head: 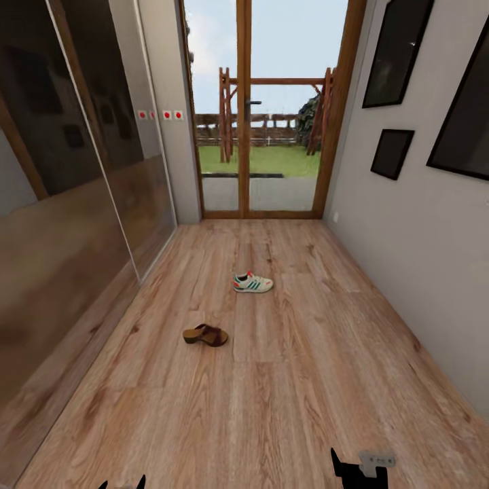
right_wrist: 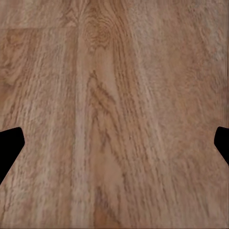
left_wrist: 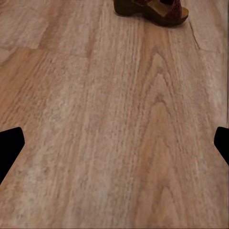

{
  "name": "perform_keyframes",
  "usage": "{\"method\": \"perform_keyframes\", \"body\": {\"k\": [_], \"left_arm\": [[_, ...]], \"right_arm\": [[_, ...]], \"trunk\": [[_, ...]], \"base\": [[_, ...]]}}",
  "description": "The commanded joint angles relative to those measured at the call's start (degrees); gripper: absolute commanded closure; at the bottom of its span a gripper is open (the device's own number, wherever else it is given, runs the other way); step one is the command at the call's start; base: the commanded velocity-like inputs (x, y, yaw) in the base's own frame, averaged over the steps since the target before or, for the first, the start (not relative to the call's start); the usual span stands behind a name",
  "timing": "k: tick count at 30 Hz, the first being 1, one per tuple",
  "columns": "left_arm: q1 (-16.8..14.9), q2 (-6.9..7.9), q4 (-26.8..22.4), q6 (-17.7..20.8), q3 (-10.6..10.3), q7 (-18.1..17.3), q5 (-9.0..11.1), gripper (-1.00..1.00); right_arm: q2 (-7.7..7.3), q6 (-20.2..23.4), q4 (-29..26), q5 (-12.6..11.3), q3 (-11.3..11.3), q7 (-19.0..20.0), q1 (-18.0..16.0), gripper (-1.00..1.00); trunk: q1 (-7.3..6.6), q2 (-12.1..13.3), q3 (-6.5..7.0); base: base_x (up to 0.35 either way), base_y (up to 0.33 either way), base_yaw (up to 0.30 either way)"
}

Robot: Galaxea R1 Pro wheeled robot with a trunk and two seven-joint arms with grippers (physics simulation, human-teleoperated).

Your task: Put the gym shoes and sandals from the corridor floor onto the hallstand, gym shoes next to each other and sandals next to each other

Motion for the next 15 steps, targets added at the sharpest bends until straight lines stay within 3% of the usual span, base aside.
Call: {"method": "perform_keyframes", "body": {"k": [1,15], "left_arm": [[0.0,0.01,0.1,0.0,0.1,-0.6,0.6,-1.00],[0.0,0.02,0.1,0.0,0.1,-0.6,0.6,-1.00]], "right_arm": [[0.00,-0.1,0.0,-0.1,-0.5,0.5,0.0,-1.00],[0.08,-0.1,0.1,-0.1,-0.4,0.5,0.0,-1.00]], "trunk": [[0.00,0.0,-0.05],[0.00,0.0,-0.05]], "base": [[0.159,-0.246,0.000],[0.182,-0.239,0.000]]}}
